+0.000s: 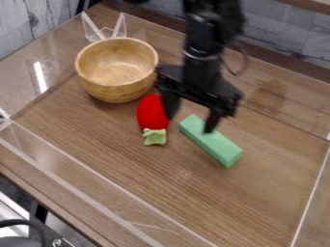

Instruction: Move the red fruit to the right side of the table

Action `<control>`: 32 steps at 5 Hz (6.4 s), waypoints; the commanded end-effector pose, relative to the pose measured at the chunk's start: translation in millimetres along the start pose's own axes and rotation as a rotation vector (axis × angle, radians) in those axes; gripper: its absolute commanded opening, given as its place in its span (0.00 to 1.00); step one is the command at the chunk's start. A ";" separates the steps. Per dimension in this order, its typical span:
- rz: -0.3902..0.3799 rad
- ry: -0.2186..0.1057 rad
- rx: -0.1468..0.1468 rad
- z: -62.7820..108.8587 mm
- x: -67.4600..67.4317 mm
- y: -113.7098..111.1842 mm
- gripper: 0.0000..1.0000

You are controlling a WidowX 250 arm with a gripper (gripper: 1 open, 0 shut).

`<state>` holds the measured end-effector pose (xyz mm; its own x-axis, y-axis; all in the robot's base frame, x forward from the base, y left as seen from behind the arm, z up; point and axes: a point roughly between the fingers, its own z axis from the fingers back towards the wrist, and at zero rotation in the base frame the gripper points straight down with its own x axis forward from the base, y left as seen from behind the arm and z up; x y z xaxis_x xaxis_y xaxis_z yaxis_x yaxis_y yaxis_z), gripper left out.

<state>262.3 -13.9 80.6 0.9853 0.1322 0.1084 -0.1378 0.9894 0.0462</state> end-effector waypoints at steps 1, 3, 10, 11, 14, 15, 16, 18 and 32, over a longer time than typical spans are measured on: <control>0.092 -0.052 0.003 7.2 8.8 42.1 1.00; 0.180 -0.052 0.004 -10.1 18.5 72.9 1.00; 0.508 0.003 0.040 -74.7 52.3 102.8 0.00; 0.547 0.008 0.043 -67.3 46.5 102.6 0.00; 0.609 0.025 0.060 -60.6 38.0 105.2 0.00; 0.615 0.030 0.065 -68.2 42.7 108.8 0.00; 0.609 0.036 0.067 -66.7 42.0 107.4 0.00; 0.600 0.026 -0.004 -23.6 50.0 99.7 0.00; 0.019 0.035 -0.148 5.4 -18.1 -124.2 0.00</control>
<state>249.1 -135.8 63.0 0.9889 0.1463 0.0247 -0.1444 0.9873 -0.0664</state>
